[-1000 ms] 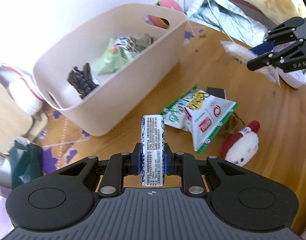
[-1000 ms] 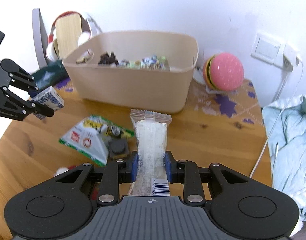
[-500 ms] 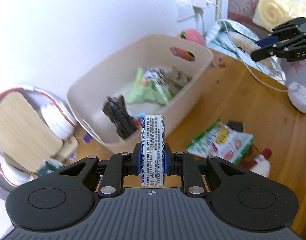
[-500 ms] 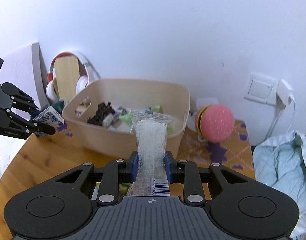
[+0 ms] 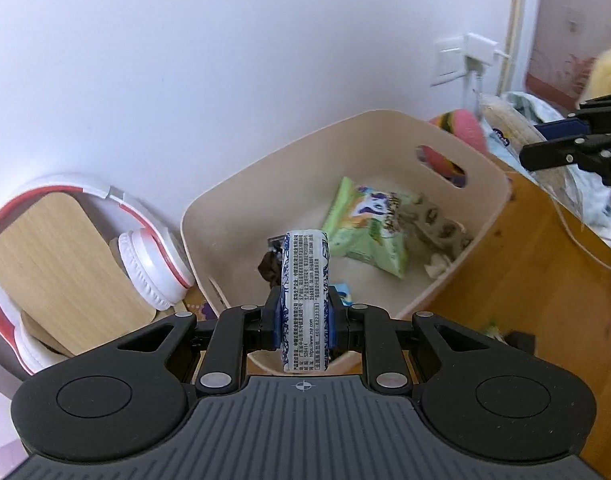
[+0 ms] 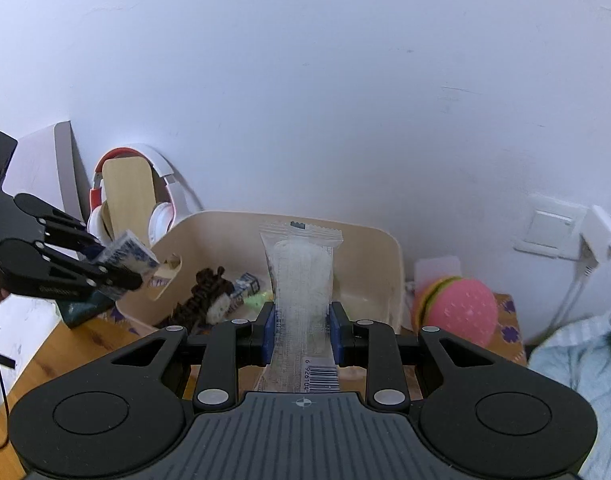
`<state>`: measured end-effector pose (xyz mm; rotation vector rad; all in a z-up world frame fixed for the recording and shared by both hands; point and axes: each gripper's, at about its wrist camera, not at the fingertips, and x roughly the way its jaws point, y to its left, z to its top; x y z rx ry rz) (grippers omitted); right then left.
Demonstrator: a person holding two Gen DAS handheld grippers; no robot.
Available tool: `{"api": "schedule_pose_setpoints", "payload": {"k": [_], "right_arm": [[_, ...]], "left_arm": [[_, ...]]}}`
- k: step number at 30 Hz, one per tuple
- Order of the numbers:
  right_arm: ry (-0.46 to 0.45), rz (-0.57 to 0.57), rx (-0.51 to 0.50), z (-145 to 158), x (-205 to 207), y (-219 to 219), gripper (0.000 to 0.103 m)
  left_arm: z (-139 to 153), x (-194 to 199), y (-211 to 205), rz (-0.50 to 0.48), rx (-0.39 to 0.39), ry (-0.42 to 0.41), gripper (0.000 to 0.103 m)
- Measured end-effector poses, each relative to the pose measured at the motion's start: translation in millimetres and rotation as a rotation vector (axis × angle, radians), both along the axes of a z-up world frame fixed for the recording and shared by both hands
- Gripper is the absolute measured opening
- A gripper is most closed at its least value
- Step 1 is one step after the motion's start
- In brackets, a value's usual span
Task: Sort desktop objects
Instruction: 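Lift both items over the beige basket and open both grippers to drop them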
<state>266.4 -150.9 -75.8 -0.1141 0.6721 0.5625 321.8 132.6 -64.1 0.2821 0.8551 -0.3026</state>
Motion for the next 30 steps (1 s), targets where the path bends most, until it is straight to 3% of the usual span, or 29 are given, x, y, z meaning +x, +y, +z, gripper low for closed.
{"api": "schedule_pose_setpoints", "payload": {"k": [10, 22, 23, 24, 25, 26, 27, 30], "right_arm": [[0.032, -0.002, -0.049, -32, 45, 40, 0.025], [0.092, -0.026, -0.136, -67, 57, 63, 0.025], [0.092, -0.028, -0.136, -67, 56, 63, 0.027], [0.091, -0.03, -0.133, -67, 54, 61, 0.035], [0.088, -0.031, -0.128, -66, 52, 59, 0.037], [0.083, -0.031, -0.123, -65, 51, 57, 0.044], [0.08, -0.029, -0.119, -63, 49, 55, 0.054], [0.056, -0.02, -0.101, -55, 42, 49, 0.07]], "left_arm": [[-33, 37, -16, 0.095, 0.038, 0.081, 0.02], [-56, 47, -17, 0.232, 0.053, 0.137, 0.021], [-55, 45, -16, 0.246, 0.042, 0.138, 0.026], [-54, 44, -16, 0.251, 0.028, 0.142, 0.038], [-53, 43, -15, 0.253, 0.021, 0.14, 0.045], [-52, 40, -16, 0.254, 0.028, 0.129, 0.06], [-50, 38, -18, 0.249, 0.044, 0.11, 0.067], [-46, 29, -24, 0.216, 0.08, 0.08, 0.07]]}}
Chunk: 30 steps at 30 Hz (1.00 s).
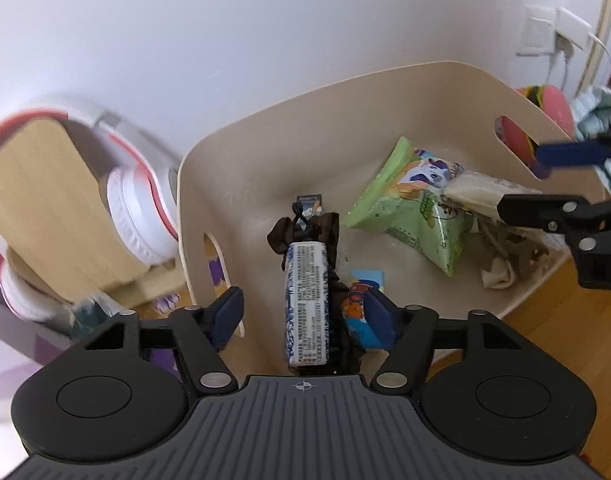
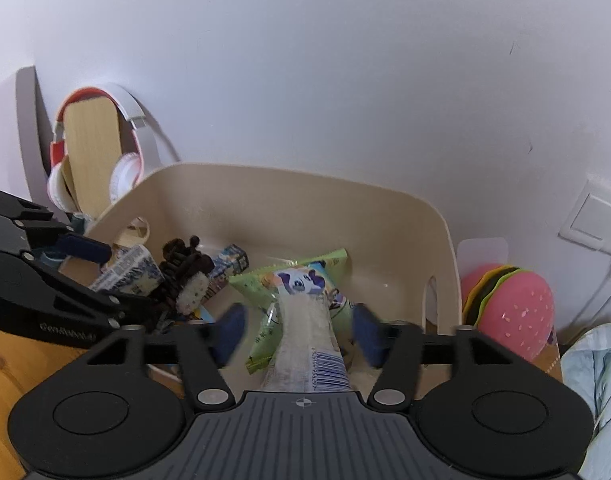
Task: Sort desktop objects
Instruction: 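Lift both items over the beige basket and open both grippers to drop them, then grasp the green-white Dowels snack bag with the left gripper while the right grasps the white plush toy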
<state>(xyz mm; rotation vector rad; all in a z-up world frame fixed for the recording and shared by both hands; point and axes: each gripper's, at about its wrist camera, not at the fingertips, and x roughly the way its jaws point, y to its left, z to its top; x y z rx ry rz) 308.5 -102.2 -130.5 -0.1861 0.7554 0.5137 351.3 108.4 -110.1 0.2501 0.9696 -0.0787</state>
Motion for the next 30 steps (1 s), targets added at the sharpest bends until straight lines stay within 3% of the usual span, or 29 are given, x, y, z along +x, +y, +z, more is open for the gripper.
{"api": "schedule_pose_setpoints", "payload": {"k": [4, 6, 9, 19, 30], "right_arm": [[-0.024, -0.01, 0.033, 13, -10, -10, 0.082], [-0.039, -0.019, 0.048, 19, -16, -15, 0.094], [-0.067, -0.032, 0.065, 28, -29, -23, 0.103], [-0.081, -0.103, 0.13, 30, -91, -65, 0.103], [0.051, -0.06, 0.084, -19, -170, -90, 0.103]], "left_arm": [[7, -11, -5, -0.029, 0.007, -0.013, 0.07], [11, -18, -7, -0.025, 0.01, -0.025, 0.071], [21, -27, -6, 0.001, -0.022, -0.033, 0.072], [55, -66, -3, 0.053, -0.079, -0.116, 0.075], [15, -96, -44, -0.027, -0.119, 0.027, 0.077]]}}
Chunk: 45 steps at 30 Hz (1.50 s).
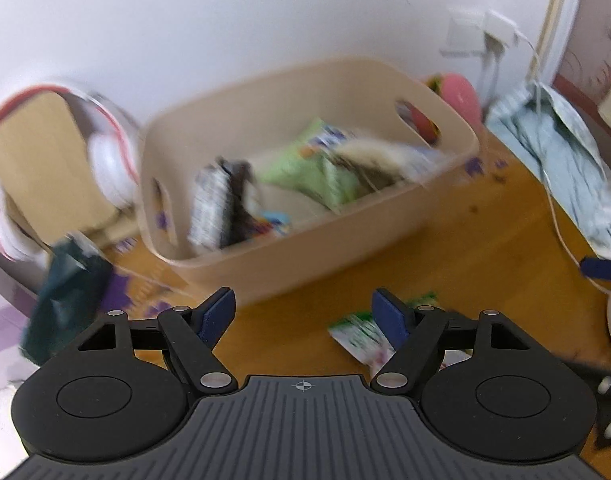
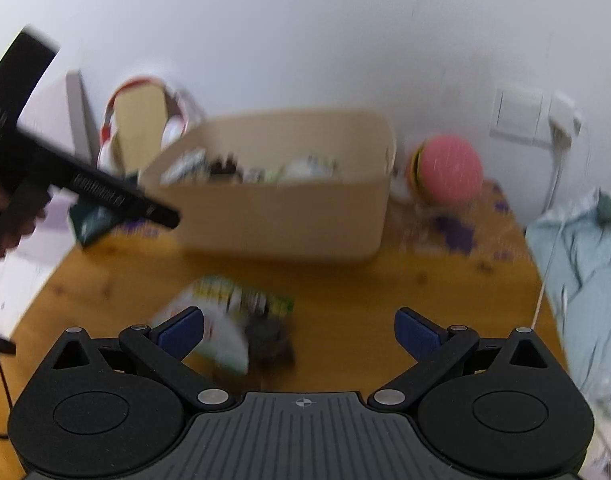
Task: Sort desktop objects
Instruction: 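Grasp the green-white Dowels snack bag with the left gripper while the right grasps the white plush toy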
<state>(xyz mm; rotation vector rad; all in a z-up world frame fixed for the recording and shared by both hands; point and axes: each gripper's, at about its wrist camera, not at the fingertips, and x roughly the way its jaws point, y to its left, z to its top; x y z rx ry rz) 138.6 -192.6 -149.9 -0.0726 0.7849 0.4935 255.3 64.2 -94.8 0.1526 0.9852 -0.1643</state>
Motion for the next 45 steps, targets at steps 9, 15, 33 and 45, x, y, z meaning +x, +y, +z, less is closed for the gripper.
{"api": "schedule_pose_setpoints", "payload": {"k": [9, 15, 33, 45], "right_arm": [[0.068, 0.045, -0.02, -30, -25, 3, 0.103], [0.09, 0.084, -0.036, -41, -28, 10, 0.103], [0.131, 0.113, -0.029, -54, -26, 16, 0.103], [0.128, 0.305, -0.027, -58, -32, 44, 0.102]], "left_arm": [[-33, -2, -33, -0.027, -0.012, 0.067, 0.077], [-47, 7, -32, 0.028, -0.104, 0.113, 0.077], [-84, 8, -12, 0.13, -0.079, 0.229, 0.077], [-93, -9, 30, 0.143, -0.006, 0.234, 0.066]]}}
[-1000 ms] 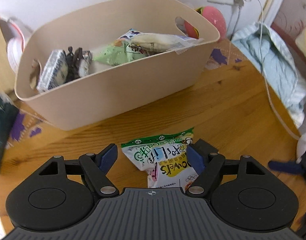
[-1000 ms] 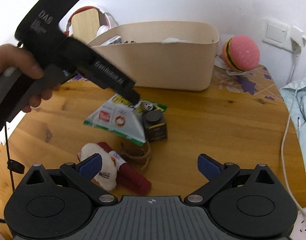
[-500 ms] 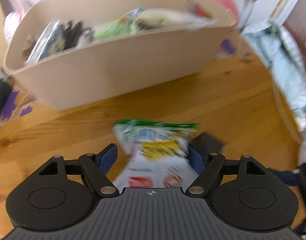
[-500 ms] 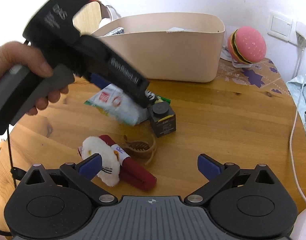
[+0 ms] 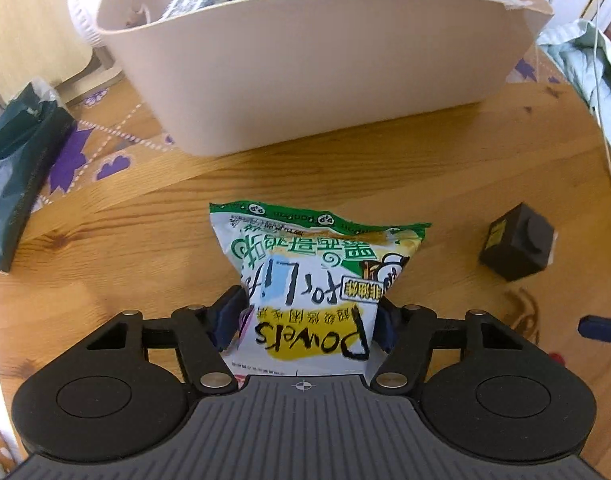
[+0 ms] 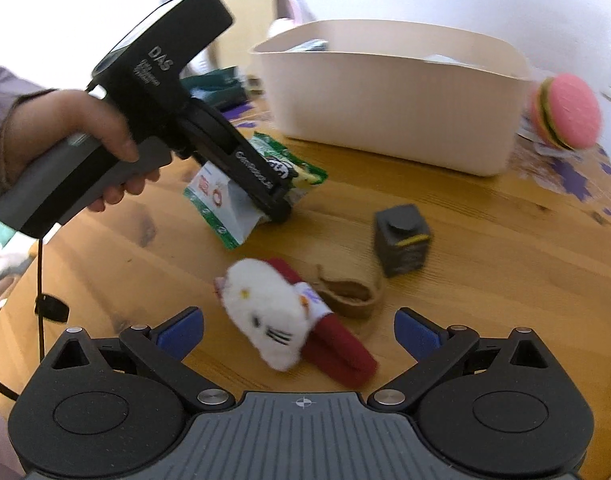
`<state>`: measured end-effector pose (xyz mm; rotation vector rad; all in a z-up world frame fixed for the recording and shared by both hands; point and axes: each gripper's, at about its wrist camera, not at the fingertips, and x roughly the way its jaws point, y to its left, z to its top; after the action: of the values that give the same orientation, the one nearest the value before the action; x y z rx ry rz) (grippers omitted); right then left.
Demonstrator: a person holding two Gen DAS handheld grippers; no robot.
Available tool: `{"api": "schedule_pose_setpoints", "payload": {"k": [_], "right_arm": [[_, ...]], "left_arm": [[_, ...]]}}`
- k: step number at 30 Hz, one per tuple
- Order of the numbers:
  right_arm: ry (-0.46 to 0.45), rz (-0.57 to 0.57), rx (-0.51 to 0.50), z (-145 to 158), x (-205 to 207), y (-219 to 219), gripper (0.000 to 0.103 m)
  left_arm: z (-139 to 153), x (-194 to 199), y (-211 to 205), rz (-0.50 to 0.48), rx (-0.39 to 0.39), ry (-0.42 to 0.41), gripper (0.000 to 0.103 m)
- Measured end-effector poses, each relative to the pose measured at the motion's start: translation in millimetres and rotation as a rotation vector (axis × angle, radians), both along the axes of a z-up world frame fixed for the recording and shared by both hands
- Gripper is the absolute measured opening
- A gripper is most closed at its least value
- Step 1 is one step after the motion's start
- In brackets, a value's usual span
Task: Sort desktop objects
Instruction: 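Grasp the green-white Dowels snack bag with the left gripper while the right grasps the white plush toy, then carry the bag and plush toy over the basket and open both grippers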
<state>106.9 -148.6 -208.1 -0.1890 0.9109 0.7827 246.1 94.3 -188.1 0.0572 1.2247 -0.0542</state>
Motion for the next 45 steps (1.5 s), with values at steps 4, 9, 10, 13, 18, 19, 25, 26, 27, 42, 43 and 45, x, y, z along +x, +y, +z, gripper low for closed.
{"api": "schedule_pose_setpoints", "payload": {"k": [4, 9, 10, 13, 18, 19, 25, 26, 27, 42, 43, 45], "right_arm": [[0.037, 0.061, 0.019, -2, 4, 10, 0.09], [0.053, 0.112, 0.003, -5, 8, 24, 0.082], [0.062, 0.12, -0.007, -8, 10, 27, 0.081], [0.088, 0.136, -0.043, -18, 15, 35, 0.077], [0.063, 0.117, -0.067, -27, 16, 41, 0.062], [0.051, 0.107, -0.072, -27, 16, 42, 0.058], [0.054, 0.073, -0.066, -20, 15, 34, 0.036], [0.063, 0.068, -0.06, -19, 16, 31, 0.035], [0.07, 0.064, -0.057, -19, 17, 29, 0.035], [0.026, -0.03, 0.057, 28, 25, -5, 0.034], [0.016, -0.037, 0.065, 32, 27, -8, 0.034], [0.001, -0.053, 0.081, 43, 31, -12, 0.034]], "left_arm": [[2, -11, 10, 0.025, -0.002, -0.002, 0.065], [3, -22, 22, 0.034, -0.005, -0.013, 0.065], [4, -23, 23, 0.034, -0.005, -0.014, 0.065], [4, -24, 25, 0.032, -0.005, -0.016, 0.066], [5, -26, 23, 0.021, -0.005, -0.031, 0.065], [5, -26, 23, 0.024, -0.005, -0.038, 0.063], [6, -26, 24, 0.057, -0.005, -0.052, 0.055], [6, -27, 24, 0.059, -0.006, -0.051, 0.055], [6, -27, 24, 0.061, -0.007, -0.05, 0.054], [44, -32, 25, 0.051, -0.036, -0.13, 0.053], [49, -31, 26, 0.057, -0.038, -0.139, 0.053], [57, -30, 29, 0.075, -0.052, -0.153, 0.053]]}}
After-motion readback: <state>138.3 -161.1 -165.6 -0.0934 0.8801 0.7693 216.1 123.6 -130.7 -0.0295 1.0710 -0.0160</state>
